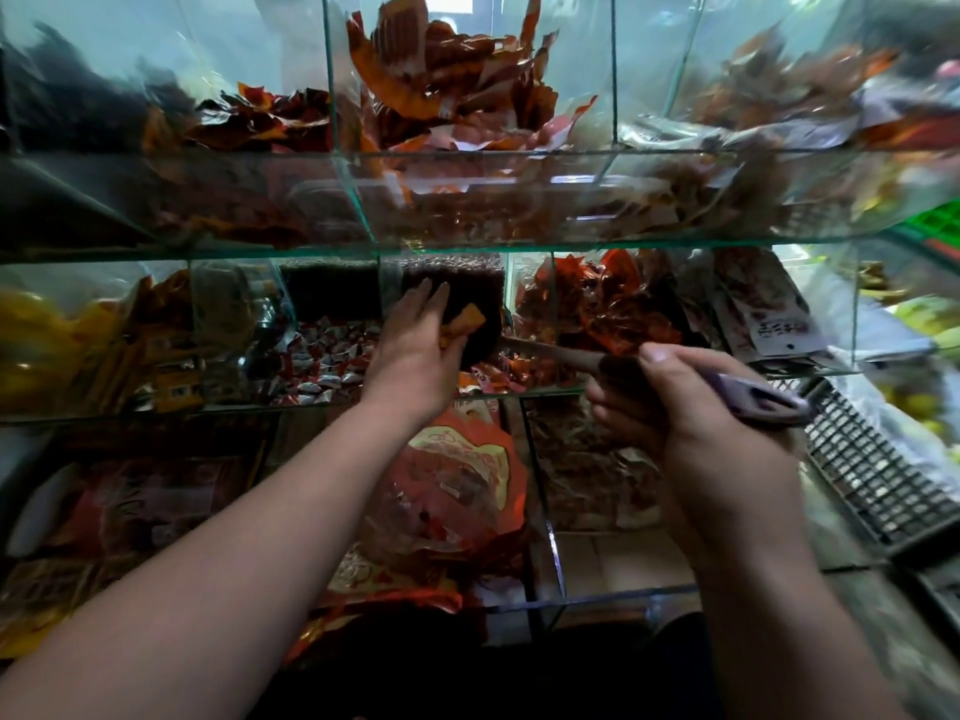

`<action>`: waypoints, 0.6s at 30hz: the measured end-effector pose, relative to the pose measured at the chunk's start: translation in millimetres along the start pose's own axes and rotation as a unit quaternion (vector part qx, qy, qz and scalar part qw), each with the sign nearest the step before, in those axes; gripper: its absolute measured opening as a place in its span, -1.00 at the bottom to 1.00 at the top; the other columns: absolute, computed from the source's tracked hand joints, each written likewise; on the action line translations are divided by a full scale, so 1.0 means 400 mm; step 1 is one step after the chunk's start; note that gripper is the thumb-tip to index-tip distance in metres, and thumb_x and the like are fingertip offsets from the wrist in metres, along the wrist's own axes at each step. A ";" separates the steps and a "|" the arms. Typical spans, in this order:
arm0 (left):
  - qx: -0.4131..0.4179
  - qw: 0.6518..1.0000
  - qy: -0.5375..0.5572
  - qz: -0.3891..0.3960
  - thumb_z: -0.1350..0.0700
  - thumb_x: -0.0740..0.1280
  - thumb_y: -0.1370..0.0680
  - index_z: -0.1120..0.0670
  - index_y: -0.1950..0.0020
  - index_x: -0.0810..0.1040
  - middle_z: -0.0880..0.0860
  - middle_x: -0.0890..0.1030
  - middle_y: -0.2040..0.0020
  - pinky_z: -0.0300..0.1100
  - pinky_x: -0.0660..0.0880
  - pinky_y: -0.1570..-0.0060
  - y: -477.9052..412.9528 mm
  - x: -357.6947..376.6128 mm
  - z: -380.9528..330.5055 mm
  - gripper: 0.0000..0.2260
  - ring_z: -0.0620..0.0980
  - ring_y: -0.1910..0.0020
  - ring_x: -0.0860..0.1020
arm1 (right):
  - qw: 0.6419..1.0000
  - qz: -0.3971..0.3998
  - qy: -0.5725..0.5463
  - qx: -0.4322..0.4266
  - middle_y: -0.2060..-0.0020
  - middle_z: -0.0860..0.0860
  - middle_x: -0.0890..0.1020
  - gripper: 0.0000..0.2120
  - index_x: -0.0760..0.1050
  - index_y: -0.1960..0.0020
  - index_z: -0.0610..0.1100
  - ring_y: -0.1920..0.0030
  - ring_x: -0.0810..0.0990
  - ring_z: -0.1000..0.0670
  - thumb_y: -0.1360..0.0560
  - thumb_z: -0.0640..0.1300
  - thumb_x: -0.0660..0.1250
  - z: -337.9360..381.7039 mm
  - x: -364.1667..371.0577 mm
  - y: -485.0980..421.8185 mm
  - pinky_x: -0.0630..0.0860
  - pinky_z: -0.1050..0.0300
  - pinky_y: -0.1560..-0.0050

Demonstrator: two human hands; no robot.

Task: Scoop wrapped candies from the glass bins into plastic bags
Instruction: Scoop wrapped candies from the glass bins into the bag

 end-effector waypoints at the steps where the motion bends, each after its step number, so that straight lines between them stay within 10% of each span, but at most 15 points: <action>1: -0.023 1.000 -0.004 0.011 -0.08 0.22 -0.67 0.01 -0.63 0.17 0.04 0.13 -0.64 -0.02 0.08 -0.55 -0.021 0.014 0.009 -0.45 0.04 -0.61 0.06 | 1.000 0.003 0.019 -0.025 0.15 -0.19 0.76 -0.96 0.72 0.10 -0.04 0.12 0.78 -0.24 -0.49 -0.10 0.49 -0.016 0.011 -0.012 0.70 -0.01 0.13; 3: -0.051 0.998 0.012 0.035 -0.08 0.22 -0.68 0.06 -0.63 0.18 0.08 0.13 -0.63 -0.03 0.09 -0.55 -0.042 0.041 0.027 -0.44 0.06 -0.61 0.08 | 0.984 0.025 0.124 -0.125 0.11 -0.06 0.77 -0.95 0.73 0.04 -0.06 0.06 0.77 -0.09 -0.52 -0.13 0.50 -0.038 0.033 -0.036 0.70 0.03 0.04; 6: -0.072 0.996 0.047 0.028 -0.01 0.28 -0.66 0.10 -0.61 0.21 0.11 0.19 -0.61 -0.02 0.15 -0.54 -0.045 0.064 0.042 -0.45 0.06 -0.59 0.13 | 0.871 0.163 0.368 -0.280 0.00 0.07 0.73 -0.86 0.71 -0.10 -0.12 -0.04 0.71 0.09 -0.55 -0.17 0.47 -0.059 0.076 -0.055 0.65 0.10 -0.07; 9: -0.094 0.993 0.061 0.026 0.01 0.29 -0.65 0.08 -0.61 0.21 0.08 0.22 -0.60 0.00 0.17 -0.54 -0.022 0.069 0.044 -0.44 0.05 -0.58 0.16 | 0.789 0.245 0.496 -0.266 -0.15 -0.05 0.70 -0.77 0.69 -0.21 -0.14 -0.17 0.67 -0.06 -0.57 -0.16 0.44 -0.079 0.090 -0.060 0.61 -0.06 -0.17; 14: -0.070 0.988 0.132 -0.024 0.01 0.36 -0.62 0.00 -0.55 0.33 -0.01 0.37 -0.49 -0.11 0.29 -0.44 0.082 0.010 0.032 -0.49 -0.03 -0.46 0.33 | 0.839 0.208 0.378 -0.331 0.03 0.05 0.75 -0.86 0.72 -0.06 -0.16 0.00 0.72 0.14 -0.50 -0.21 0.52 0.010 0.072 0.022 0.64 0.18 -0.02; 18: -0.054 0.980 0.141 -0.126 0.08 0.40 -0.58 0.00 -0.39 0.51 -0.20 0.41 -0.26 -0.42 0.24 -0.25 0.227 -0.057 0.059 -0.63 -0.31 -0.26 0.34 | 0.893 0.261 0.353 -0.097 0.36 0.13 0.66 -0.64 0.75 0.19 -0.10 0.41 0.59 0.38 -0.65 -0.34 0.29 -0.060 -0.015 0.068 0.49 0.45 0.26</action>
Point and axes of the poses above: each hand's wrist, its own y-axis away from the middle knuckle, its own x-axis out of the palm, z = x × y, the point moved 3 cm from there along -y, towards the middle knuckle
